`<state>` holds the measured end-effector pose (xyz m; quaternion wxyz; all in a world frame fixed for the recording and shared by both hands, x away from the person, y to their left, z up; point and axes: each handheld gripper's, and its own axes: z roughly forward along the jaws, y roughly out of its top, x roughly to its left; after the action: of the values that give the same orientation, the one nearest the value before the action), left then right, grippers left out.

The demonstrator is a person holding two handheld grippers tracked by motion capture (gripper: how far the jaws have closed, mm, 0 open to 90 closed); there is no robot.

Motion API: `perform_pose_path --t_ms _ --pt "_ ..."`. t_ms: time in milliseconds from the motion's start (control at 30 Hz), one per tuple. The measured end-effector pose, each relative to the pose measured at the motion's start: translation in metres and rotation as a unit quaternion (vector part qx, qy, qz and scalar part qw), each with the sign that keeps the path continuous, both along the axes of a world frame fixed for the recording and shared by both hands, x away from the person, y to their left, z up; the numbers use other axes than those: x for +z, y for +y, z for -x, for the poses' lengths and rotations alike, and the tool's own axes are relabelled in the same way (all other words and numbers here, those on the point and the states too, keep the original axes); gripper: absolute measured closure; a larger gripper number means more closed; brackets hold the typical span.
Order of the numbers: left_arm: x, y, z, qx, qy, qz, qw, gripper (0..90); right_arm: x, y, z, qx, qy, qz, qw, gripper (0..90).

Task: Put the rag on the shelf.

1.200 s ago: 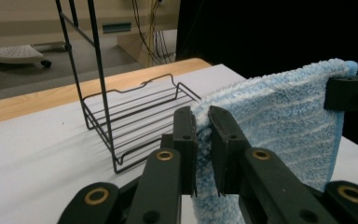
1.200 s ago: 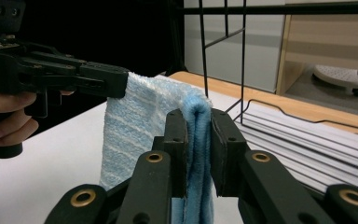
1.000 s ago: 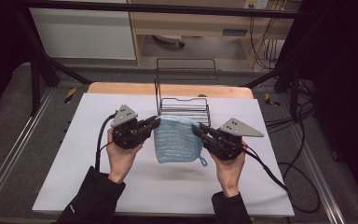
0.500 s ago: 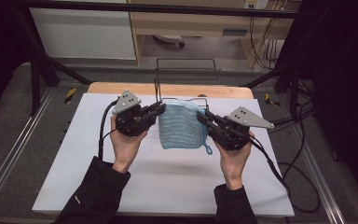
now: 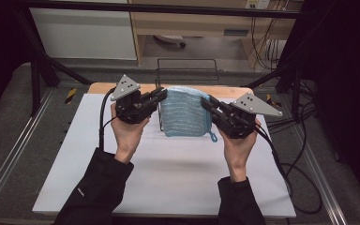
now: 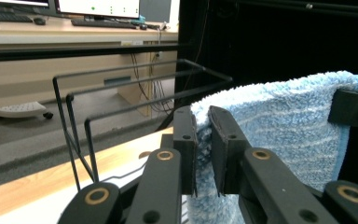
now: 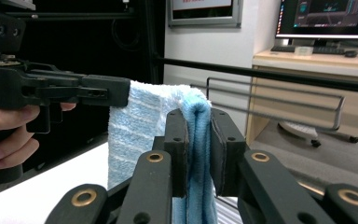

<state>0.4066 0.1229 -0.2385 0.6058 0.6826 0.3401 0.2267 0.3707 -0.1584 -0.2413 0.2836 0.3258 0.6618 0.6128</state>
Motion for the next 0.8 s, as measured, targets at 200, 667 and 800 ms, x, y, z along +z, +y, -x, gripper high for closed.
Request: perform_pose_path --t_ms 200,667,800 --pt "0.011 0.0 -0.005 0.003 -0.009 0.003 0.9999 80.9 0.012 0.0 -0.005 -0.006 -0.013 0.001 0.9999 79.3" --pt "0.045 0.0 -0.013 0.013 -0.043 0.014 0.9989 81.0 0.039 0.004 -0.015 -0.022 -0.044 -0.005 0.9988 79.5" --pt "0.053 0.0 -0.015 0.016 -0.052 0.015 0.9984 81.0 0.047 0.004 -0.019 -0.027 -0.055 -0.004 0.9981 79.5"
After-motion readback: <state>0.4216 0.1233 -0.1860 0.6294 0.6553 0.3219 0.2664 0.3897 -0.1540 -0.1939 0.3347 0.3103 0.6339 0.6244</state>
